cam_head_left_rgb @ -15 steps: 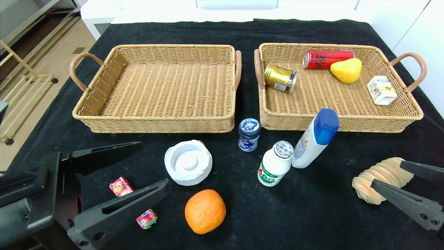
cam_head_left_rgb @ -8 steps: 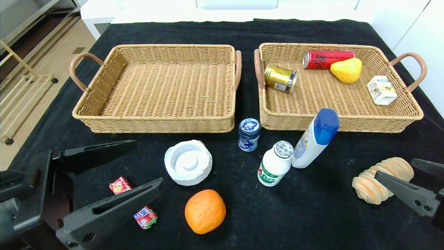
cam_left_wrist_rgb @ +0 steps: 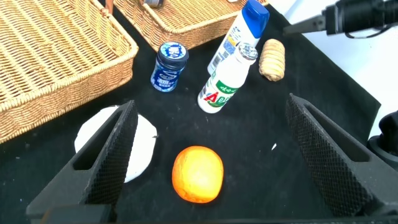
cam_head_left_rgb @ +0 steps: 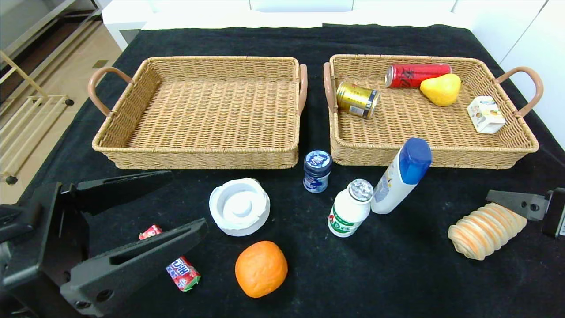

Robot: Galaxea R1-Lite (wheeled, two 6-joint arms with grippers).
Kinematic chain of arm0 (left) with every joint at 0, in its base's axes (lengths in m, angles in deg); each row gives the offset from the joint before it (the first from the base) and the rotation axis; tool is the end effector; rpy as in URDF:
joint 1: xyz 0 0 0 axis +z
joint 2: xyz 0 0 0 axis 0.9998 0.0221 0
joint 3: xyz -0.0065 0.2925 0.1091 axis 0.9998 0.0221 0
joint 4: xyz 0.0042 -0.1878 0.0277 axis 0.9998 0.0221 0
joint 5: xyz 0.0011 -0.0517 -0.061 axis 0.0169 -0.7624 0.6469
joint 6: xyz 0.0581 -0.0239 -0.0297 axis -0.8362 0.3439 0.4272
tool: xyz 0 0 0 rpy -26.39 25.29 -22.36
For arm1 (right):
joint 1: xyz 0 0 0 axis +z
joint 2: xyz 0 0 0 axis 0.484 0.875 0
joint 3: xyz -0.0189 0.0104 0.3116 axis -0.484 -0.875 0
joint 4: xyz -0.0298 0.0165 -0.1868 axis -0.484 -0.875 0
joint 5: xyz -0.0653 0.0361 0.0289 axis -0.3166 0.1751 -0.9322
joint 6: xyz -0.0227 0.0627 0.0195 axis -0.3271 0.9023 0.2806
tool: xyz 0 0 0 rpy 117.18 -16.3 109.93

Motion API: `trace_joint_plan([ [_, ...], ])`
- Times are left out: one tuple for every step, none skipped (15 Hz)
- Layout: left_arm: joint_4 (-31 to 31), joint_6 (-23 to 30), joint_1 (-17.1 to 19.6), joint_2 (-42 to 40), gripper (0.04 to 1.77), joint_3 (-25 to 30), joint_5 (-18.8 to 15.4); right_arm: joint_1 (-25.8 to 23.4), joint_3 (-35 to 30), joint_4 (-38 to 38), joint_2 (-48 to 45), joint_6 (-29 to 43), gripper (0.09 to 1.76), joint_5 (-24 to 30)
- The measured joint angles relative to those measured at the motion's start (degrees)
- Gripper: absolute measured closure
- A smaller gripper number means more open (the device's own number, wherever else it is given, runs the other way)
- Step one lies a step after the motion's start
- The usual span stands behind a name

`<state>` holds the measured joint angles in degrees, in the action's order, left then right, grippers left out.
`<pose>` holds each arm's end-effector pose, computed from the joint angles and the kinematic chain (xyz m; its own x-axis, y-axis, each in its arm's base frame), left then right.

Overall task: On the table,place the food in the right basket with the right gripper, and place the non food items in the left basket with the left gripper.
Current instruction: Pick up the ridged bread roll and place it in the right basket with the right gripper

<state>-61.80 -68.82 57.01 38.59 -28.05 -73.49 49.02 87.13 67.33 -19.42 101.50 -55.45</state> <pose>0.1380 -0.1100 0.2646 0.6520 -0.7578 0.0260 0.7582 0.6516 -0.0247 0.1900 0.0486 0.2399 0.8972 0.0289 -0.4408 0.0954 0.9616 0.2573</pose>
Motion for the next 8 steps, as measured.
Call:
trace_joint_plan([
  [0.00, 0.00, 0.00, -0.04, 0.09, 0.00, 0.00, -0.11, 3.66, -5.11, 1.45, 3.96, 0.14, -0.24],
  [0.00, 0.00, 0.00, -0.06, 0.09, 0.05, 0.00, -0.34, 7.05, -10.26, 3.02, 7.58, 0.14, -0.41],
  [-0.02, 0.00, 0.00, -0.06, 0.09, 0.07, -0.02, -0.76, 9.58, -13.51, 4.46, 10.47, 0.14, -0.50],
  [-0.09, 0.00, 0.00, -0.09, 0.09, 1.15, 0.00, -1.28, 11.33, -15.93, 5.81, 13.40, 0.14, -0.55],
  [-0.09, 0.01, -0.02, -0.11, 0.09, 3.69, -0.02, -1.71, 12.68, -17.85, 7.24, 16.18, 0.14, -0.48],
  [0.06, 0.01, 0.00, -0.11, 0.09, 7.24, 0.00, -1.99, 13.51, -18.88, 8.51, 17.94, 0.14, -0.37],
  [0.09, 0.01, -0.02, -0.11, 0.09, 10.28, 0.00, -2.35, 13.97, -19.31, 9.79, 19.18, 0.14, -0.11],
  [0.06, 0.01, -0.02, -0.11, 0.09, 11.65, -0.02, -2.79, 14.21, -19.41, 10.91, 20.18, 0.14, 0.41],
])
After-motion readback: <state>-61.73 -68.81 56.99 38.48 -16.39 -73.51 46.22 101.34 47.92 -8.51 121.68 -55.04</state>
